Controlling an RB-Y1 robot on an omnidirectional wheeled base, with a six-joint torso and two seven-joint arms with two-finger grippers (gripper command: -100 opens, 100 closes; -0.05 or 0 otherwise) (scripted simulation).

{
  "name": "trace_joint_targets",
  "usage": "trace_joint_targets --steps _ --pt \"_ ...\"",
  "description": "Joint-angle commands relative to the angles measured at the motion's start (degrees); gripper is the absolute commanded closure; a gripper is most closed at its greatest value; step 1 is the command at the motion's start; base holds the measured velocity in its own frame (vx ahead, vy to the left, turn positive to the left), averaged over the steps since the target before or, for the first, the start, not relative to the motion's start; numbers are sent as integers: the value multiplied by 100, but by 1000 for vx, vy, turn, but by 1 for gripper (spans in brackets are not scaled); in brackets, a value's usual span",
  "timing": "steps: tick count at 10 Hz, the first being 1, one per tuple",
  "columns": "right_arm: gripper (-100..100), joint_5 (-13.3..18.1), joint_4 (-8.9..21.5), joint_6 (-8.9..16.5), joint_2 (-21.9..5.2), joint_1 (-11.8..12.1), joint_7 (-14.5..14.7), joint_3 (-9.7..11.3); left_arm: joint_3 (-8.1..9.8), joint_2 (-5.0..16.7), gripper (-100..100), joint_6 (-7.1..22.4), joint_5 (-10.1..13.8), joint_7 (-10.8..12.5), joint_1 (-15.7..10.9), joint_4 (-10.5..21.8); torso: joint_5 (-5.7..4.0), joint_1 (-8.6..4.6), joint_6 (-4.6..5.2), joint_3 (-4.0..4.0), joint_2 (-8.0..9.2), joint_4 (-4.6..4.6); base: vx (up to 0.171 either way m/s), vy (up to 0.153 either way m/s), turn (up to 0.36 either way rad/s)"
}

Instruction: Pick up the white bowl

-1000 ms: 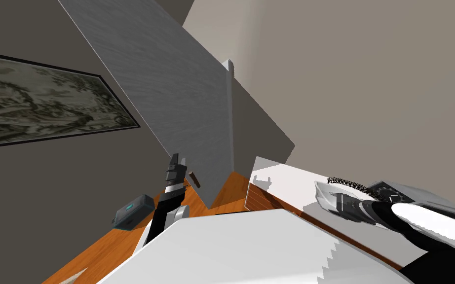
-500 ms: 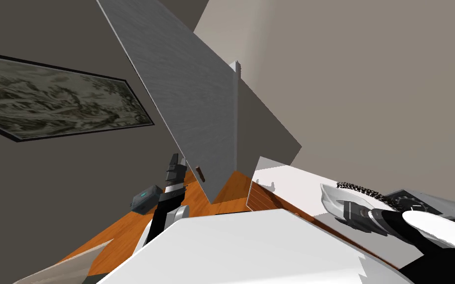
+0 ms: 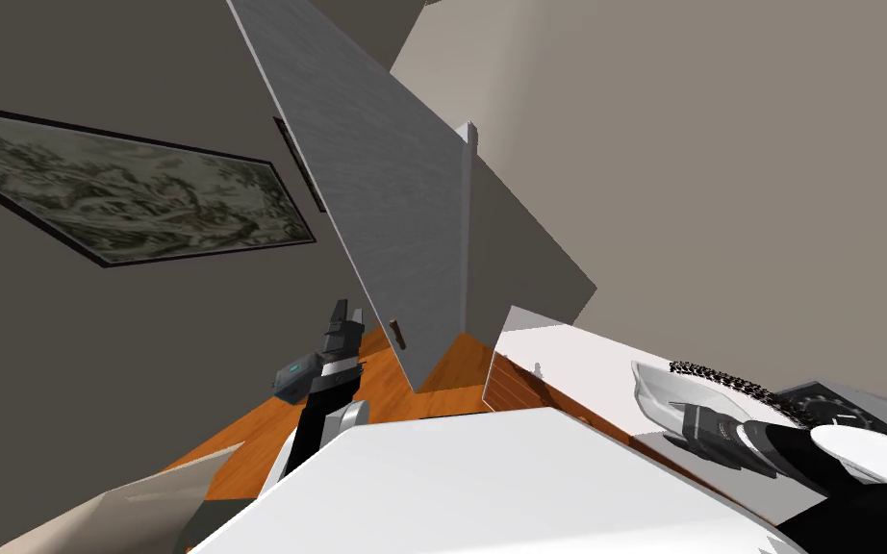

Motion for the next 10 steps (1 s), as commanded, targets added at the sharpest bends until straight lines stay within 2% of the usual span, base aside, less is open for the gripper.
trace_joint_targets --steps 1,3,4,5,6,7,8,9,10 --pt "-100 -286 286 -12 -45 -161 286 286 0 0 0 0 0 0 0 0 0 0 0 0 0 0 -53 26 368" --pt "-100 -627 570 -12 -45 -161 376 353 0 0 0 0 0 0 -1 0 -3 4 -2 5 10 1 -57 18 76" --pt "-100 -730 570 -12 -45 -161 376 353 0 0 0 0 0 0 0 0 -4 0 1 4 7 1 -12 5 -33" --pt "-100 -931 811 -33 -88 -327 646 639 0 0 0 0 0 0 0 0 -4 -3 -2 -1 -2 -1 -25 33 301" --pt "-100 -1090 989 -33 -88 -327 766 697 -1 0 0 0 0 0 -1 0 -4 4 -13 -5 -7 -2 -32 25 179" --pt "-100 -1264 1127 -33 -88 -327 766 697 0 0 0 0 0 0 0 0 -3 2 -3 -3 -5 -2 -11 -5 -19" --pt "-100 -1380 1127 -33 -88 -327 766 697 0 0 0 0 0 0 0 0 -5 -7 0 -4 -6 -2 -7 -3 -14" --pt "-100 -1572 1443 -54 -130 -494 1070 998 0 0 0 0 0 0 0 0 -5 -7 -1 -5 -8 -2 -47 27 274" --pt "-100 -1751 1466 -54 -130 -494 1137 1041 -1 0 0 0 0 0 -1 0 -4 2 -11 -1 0 -1 -71 23 225"
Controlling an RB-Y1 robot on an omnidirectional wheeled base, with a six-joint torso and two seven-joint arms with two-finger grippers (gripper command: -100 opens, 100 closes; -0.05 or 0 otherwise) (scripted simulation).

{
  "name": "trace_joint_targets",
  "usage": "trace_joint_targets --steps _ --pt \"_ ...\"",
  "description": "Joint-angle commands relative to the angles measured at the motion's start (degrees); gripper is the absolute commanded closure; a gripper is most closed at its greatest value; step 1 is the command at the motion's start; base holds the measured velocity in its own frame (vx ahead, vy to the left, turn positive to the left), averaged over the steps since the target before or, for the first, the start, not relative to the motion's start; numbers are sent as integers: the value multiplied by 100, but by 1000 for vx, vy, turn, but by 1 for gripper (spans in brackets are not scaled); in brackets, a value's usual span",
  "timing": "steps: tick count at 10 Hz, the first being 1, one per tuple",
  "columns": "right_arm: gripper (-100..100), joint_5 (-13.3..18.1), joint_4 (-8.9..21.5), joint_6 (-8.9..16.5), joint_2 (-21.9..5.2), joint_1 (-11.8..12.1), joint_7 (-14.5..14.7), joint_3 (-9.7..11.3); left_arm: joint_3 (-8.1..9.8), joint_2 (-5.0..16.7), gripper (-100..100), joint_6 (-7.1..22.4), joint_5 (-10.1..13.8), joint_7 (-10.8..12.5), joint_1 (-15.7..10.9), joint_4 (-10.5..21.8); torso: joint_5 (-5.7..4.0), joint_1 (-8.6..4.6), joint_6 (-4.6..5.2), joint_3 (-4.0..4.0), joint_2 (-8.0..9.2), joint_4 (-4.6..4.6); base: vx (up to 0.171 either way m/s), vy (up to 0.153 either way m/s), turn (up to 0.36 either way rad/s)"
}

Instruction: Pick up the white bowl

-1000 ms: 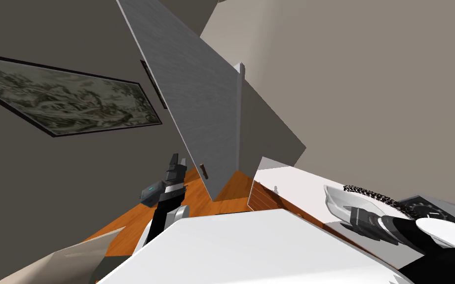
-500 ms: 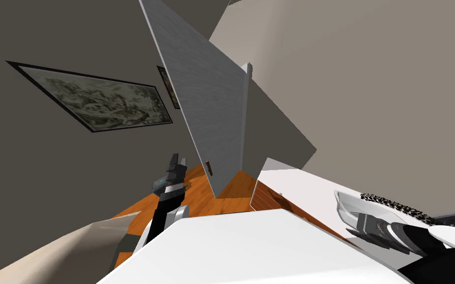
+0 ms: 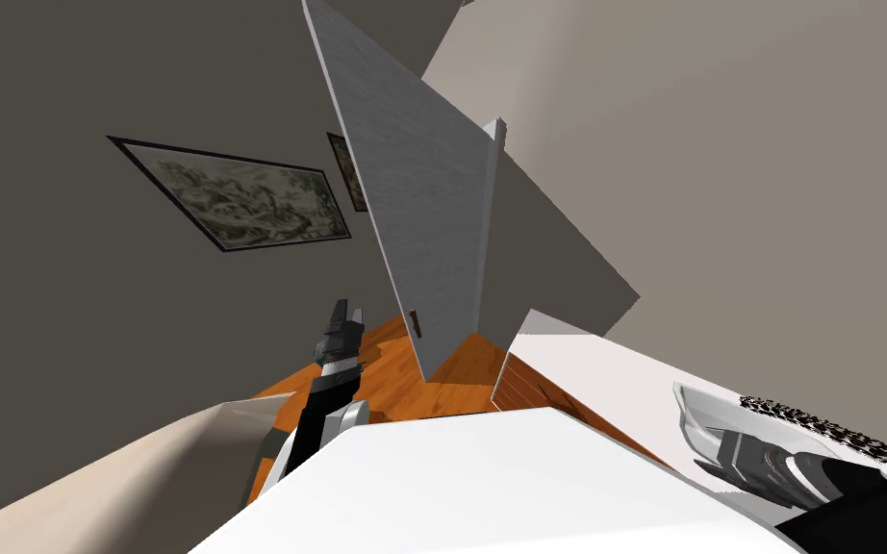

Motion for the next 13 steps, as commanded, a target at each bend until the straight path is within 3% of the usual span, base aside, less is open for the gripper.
trace_joint_targets --steps 1,2,3,4,5,6,7,10,11,13 --pt "-100 -286 286 -35 12 -69 147 71 0 0 0 0 0 0 0 0 0 0 0 0 0 0 -36 7 20" --pt "-100 -391 329 -35 12 -69 147 71 1 0 0 0 0 0 1 0 -4 -11 6 -3 -5 -1 -6 -7 -22" --pt "-100 -601 551 -55 -31 -236 431 344 1 0 0 0 0 0 1 0 -6 -18 4 -8 -14 -3 -52 31 322" --pt "-100 -777 697 -55 -31 -236 537 416 -1 0 0 0 0 0 -1 0 -5 -8 -8 -6 -9 -3 -69 44 232" --pt "-100 -953 884 -55 -31 -236 537 416 0 0 0 0 0 0 0 0 -5 -4 1 -2 -3 -1 -26 3 -6" --pt "-100 -1041 886 -55 -31 -236 537 416 1 0 0 0 0 0 1 0 -7 -18 5 -5 -10 -2 -10 -11 -34" --pt "-100 -1246 1152 -76 -73 -402 804 707 1 1 0 0 0 0 1 0 -10 -24 4 -9 -15 -3 -55 62 264" --pt "-100 -1690 1443 -76 -73 -402 928 760 1 0 0 0 0 0 1 0 -6 -12 4 -5 -9 -2 -38 31 57" --pt "-100 -1907 1600 -97 -116 -569 1184 1038 1 1 0 0 0 0 1 0 -9 -23 5 -8 -15 -3 -60 22 243" --pt "-100 -2237 2000 -97 -116 -569 1318 1104 0 0 0 0 0 0 0 0 -7 -13 0 0 0 0 -60 24 142"
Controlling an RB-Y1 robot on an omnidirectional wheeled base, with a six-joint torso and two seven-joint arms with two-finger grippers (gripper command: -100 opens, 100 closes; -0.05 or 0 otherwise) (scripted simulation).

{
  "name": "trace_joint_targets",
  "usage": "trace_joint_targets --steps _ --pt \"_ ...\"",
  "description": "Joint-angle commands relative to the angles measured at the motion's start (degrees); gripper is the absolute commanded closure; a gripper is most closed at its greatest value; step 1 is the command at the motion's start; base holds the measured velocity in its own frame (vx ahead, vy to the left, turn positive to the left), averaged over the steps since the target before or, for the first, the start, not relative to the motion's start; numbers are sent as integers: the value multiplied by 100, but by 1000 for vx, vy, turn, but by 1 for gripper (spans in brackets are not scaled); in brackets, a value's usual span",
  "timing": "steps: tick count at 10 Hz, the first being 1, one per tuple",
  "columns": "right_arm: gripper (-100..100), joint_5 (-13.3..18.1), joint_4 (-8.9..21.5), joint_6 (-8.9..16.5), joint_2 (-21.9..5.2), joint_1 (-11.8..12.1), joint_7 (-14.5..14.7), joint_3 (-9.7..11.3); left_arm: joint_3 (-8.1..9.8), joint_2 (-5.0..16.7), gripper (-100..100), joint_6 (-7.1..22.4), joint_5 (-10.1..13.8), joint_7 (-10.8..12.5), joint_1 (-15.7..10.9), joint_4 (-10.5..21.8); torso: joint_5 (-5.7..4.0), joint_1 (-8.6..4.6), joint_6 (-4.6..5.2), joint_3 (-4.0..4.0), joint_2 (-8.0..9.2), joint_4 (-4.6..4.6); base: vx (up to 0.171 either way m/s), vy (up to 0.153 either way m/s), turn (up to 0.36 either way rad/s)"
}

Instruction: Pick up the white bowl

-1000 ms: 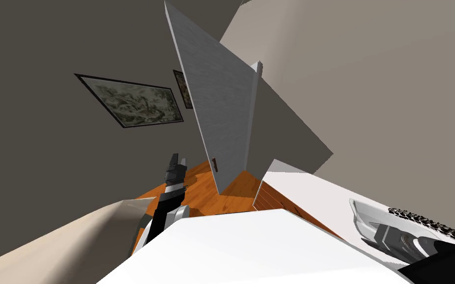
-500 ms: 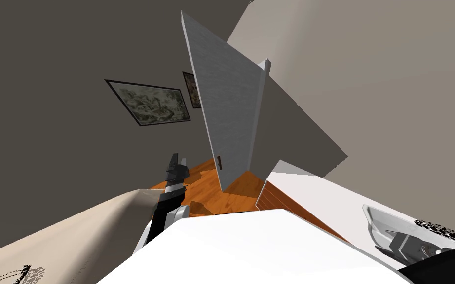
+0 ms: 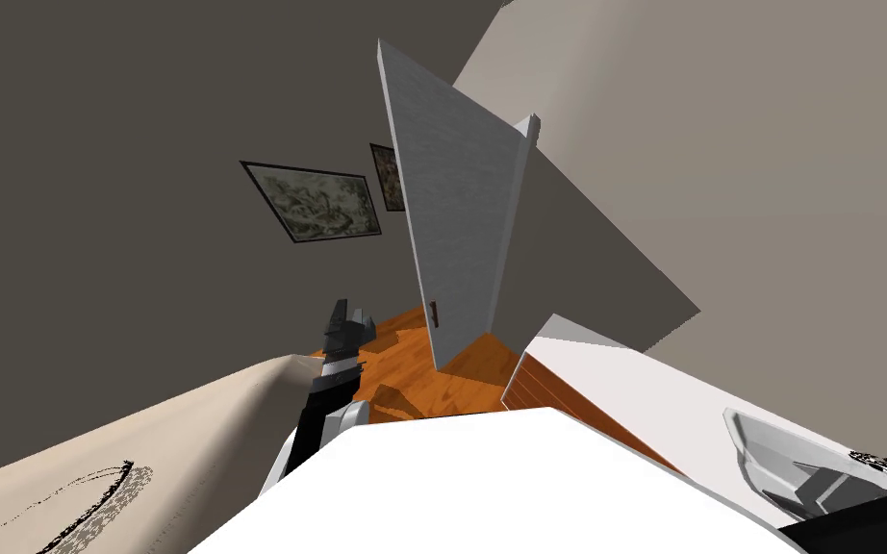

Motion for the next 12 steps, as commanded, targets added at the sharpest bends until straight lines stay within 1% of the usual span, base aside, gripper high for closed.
trace_joint_targets --steps 1,2,3,5,6,7,11,12 --pt "-100 -257 -165 145 -49 213 -44 -24 0 0 0 0 0 0 0 0 0 0 0 0 0 0 -14 3 -3" --pt "-100 -431 267 125 -91 46 290 291 0 0 0 0 0 0 0 0 -1 -4 0 -4 -8 -1 -38 41 353" --pt "-100 -593 393 125 -91 46 347 320 -1 0 0 0 0 0 -2 0 1 6 -13 -5 -7 -2 -55 35 184" --pt "-100 -907 393 125 -91 46 347 320 0 0 0 0 0 0 0 0 0 1 1 -2 -5 -1 -17 7 -17" --pt "-100 -829 301 169 -104 107 331 301 0 0 0 0 0 0 0 0 -2 -5 -1 -6 -11 -2 0 0 0" --pt "100 -845 303 171 -103 106 332 302 0 0 0 0 0 0 1 0 -2 -7 -1 -9 -15 -3 0 0 0" --pt "100 -835 299 166 -98 110 341 311 0 0 0 0 0 0 1 0 7 -2 3 -6 -14 1 0 -2 2" --pt "0 -834 297 165 -96 110 342 313 0 0 0 0 0 0 1 0 10 2 4 -5 -13 2 0 0 0"
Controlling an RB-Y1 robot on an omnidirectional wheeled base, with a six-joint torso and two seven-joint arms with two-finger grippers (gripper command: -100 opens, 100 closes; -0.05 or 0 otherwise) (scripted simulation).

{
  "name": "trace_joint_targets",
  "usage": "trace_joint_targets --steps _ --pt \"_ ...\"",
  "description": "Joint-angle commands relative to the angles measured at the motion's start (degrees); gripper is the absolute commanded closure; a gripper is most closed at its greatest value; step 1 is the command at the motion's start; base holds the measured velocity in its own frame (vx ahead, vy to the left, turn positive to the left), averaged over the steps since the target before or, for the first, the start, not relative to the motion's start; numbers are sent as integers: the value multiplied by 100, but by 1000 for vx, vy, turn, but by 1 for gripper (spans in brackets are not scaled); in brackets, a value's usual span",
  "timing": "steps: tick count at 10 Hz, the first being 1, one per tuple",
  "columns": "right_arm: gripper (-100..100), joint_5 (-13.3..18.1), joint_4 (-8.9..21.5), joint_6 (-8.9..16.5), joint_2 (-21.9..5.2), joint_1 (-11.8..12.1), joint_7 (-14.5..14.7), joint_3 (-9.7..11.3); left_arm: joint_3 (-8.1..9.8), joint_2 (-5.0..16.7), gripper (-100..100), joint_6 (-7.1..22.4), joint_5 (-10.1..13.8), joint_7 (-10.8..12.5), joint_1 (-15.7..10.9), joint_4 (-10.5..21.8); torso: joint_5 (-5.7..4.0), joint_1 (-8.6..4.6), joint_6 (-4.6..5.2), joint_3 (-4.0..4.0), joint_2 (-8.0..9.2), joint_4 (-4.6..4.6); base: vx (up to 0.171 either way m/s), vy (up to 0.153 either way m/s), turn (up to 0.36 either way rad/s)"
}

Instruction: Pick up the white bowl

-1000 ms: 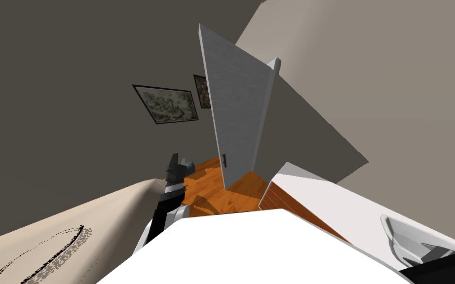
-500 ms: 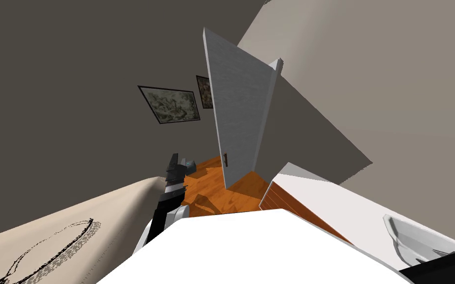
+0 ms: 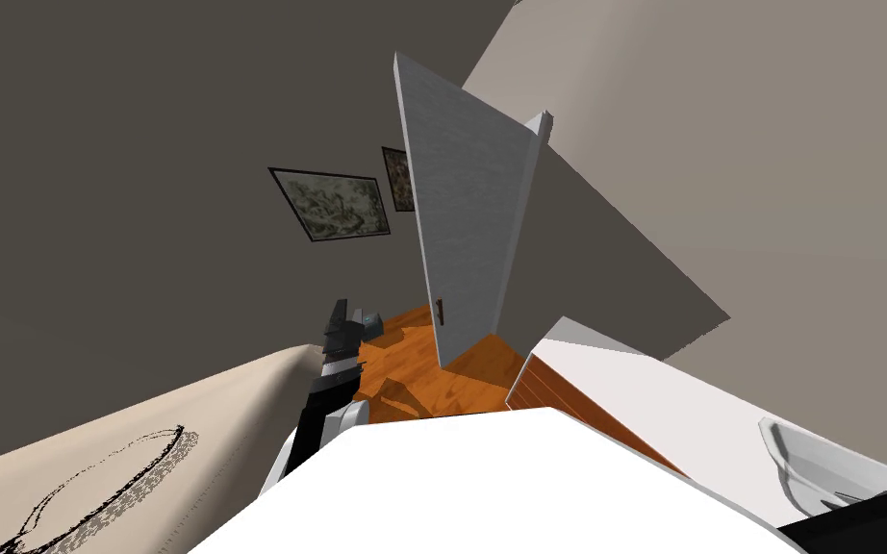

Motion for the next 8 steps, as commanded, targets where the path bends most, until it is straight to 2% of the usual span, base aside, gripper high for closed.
trace_joint_targets --steps 1,2,3,4,5,7,8 --pt "100 286 -286 -19 46 102 -286 -286 0 0 0 0 0 0 0 0 0 0 0 0 0 0 24 -18 -342" --pt "100 463 -461 -19 46 102 -386 -338 1 0 0 0 0 0 2 0 -1 0 23 1 2 -1 31 -11 -212" --pt "100 576 -461 -19 46 102 -386 -338 0 0 0 0 0 0 0 0 -11 2 17 2 4 -1 14 -5 16" --pt "100 782 -686 2 88 269 -634 -607 0 0 0 0 0 0 0 0 -22 2 8 3 5 1 58 -32 -220" --pt "100 948 -831 2 88 269 -757 -682 1 0 0 0 0 0 2 0 -25 -8 27 -1 -1 -2 75 -39 -216" --pt "100 1226 -1018 2 88 269 -776 -682 0 0 0 0 0 0 0 0 -46 -17 8 0 -1 1 15 -21 -19" --pt "100 1416 -1382 23 131 436 -1101 -986 0 0 0 0 0 0 0 0 -59 -16 -2 3 3 4 47 -34 -295"
